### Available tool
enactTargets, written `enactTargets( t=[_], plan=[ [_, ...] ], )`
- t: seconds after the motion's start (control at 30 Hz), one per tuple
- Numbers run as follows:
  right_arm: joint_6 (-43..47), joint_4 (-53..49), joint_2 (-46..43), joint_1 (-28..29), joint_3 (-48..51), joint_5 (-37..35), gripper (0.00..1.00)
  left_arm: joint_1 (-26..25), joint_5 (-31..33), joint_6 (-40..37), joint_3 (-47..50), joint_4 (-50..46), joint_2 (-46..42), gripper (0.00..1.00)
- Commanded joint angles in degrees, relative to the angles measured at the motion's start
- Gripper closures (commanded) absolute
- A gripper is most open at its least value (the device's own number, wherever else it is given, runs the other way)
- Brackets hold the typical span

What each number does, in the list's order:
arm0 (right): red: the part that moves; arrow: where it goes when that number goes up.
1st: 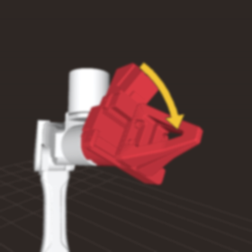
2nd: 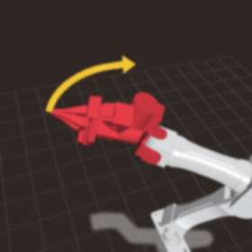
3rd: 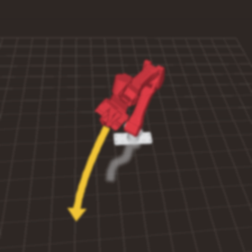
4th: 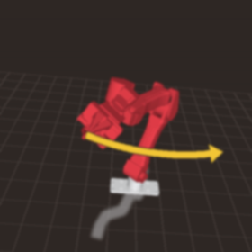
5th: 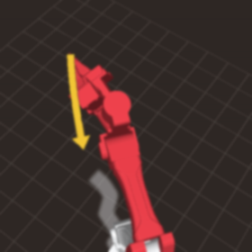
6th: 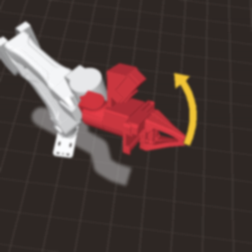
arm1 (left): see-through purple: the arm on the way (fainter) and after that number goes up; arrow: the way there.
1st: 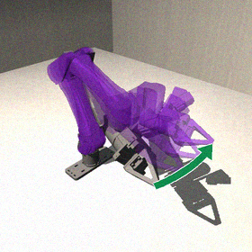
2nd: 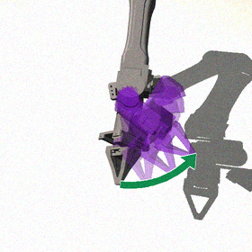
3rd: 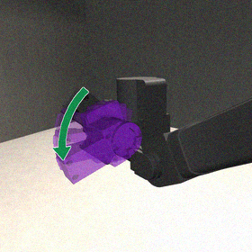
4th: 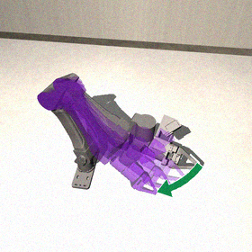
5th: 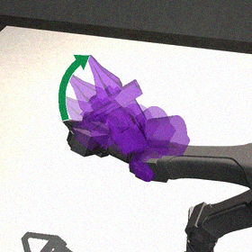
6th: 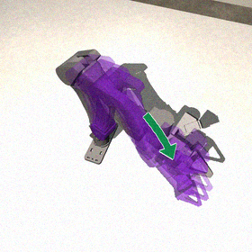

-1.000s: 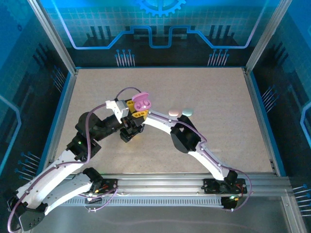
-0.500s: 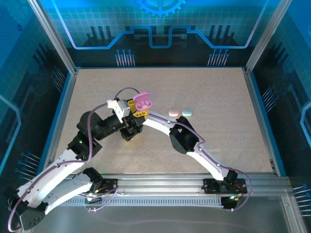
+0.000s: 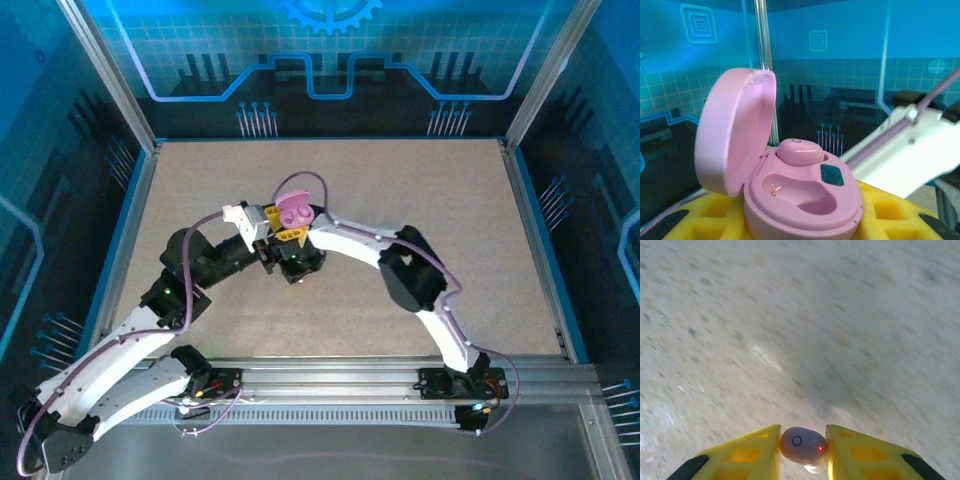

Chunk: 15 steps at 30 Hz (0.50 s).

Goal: Insert wireless bluetooth earbuds into charging case

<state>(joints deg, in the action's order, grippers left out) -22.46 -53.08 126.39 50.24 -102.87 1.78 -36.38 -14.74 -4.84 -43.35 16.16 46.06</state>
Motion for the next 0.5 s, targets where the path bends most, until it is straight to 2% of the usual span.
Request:
enactTargets(
  t=[0.0, 0.17, 0.27, 0.37, 0.47],
  plan=[
    [-4.9, 5.3, -7.7, -3.6, 9.9, -1.1, 0.7, 0.1, 0.2, 0.6, -1.7, 1.9, 0.4, 0.7],
    [-9.5, 12.3, -17.7, -10.3, 27.4, 0.7, 0.7, 0.0, -0.3, 1.1, -1.4, 2.8, 1.5, 0.7],
    [-11.2, 14.4, -22.5, -14.0, 34.5, -0.1, 0.7, 0.1, -0.4, 1.5, -1.3, 3.5, 2.2, 0.7],
    [-12.1, 16.3, -25.7, -16.9, 39.6, -0.1, 0.7, -0.1, -0.8, 2.0, -1.3, 4.1, 3.0, 0.7],
    [-10.7, 15.3, -26.3, -18.0, 40.6, -1.6, 0.7, 0.0, -1.0, 2.1, -1.5, 4.3, 3.9, 0.7]
  ],
)
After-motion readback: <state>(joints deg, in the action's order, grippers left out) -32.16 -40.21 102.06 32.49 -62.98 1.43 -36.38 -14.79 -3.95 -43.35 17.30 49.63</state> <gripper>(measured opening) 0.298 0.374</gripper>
